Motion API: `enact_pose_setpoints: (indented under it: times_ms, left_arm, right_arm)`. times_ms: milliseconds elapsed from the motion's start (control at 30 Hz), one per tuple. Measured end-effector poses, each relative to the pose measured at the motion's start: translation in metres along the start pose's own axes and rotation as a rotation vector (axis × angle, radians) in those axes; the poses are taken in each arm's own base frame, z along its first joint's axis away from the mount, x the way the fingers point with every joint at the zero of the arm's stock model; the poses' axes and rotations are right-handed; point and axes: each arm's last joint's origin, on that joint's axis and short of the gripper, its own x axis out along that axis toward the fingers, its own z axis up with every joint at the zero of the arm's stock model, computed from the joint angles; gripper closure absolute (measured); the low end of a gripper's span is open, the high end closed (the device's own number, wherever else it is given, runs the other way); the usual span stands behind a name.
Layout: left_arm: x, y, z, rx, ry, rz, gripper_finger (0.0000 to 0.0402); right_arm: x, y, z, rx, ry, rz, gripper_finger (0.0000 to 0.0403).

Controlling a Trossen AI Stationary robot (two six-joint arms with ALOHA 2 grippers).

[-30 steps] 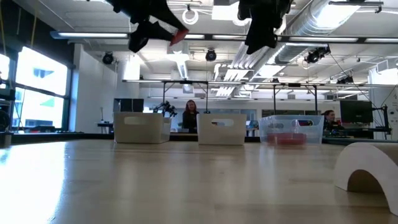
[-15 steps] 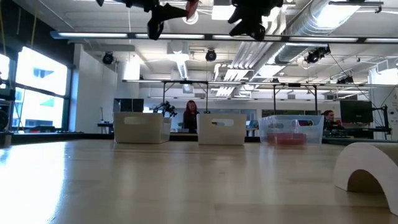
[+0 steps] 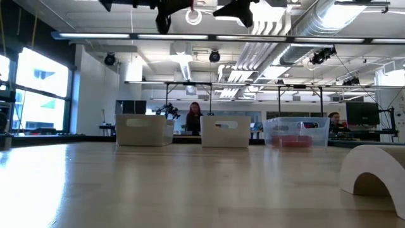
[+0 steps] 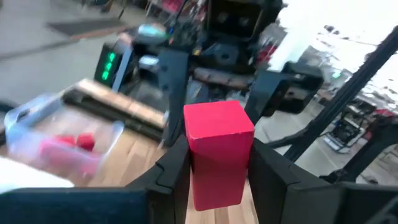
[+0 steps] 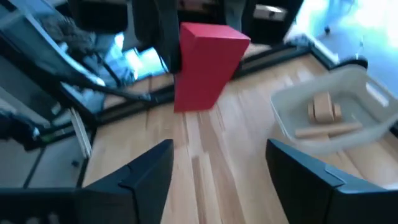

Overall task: Sort & place blocks by color
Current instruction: Put the red triangular block into the transparent bin

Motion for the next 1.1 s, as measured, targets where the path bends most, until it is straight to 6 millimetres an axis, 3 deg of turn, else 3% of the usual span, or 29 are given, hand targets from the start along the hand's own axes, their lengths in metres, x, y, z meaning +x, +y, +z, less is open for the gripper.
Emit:
enact_pose_setpoints:
  times_ms: [500,1100]
  left_arm:
    - [0.000,-0.008,0.011,0.060,-0.110,-0.065,0.0297]
    - [0.000,-0.011,0.013,0.080,-0.124,-0.129,0.0296]
  right_arm:
    - [-0.003,0.007,0.023,0.059,-0.230,0.098,0.0153]
    - [0.025,0.008,0.022,0.056,-0.262,0.130,0.0153]
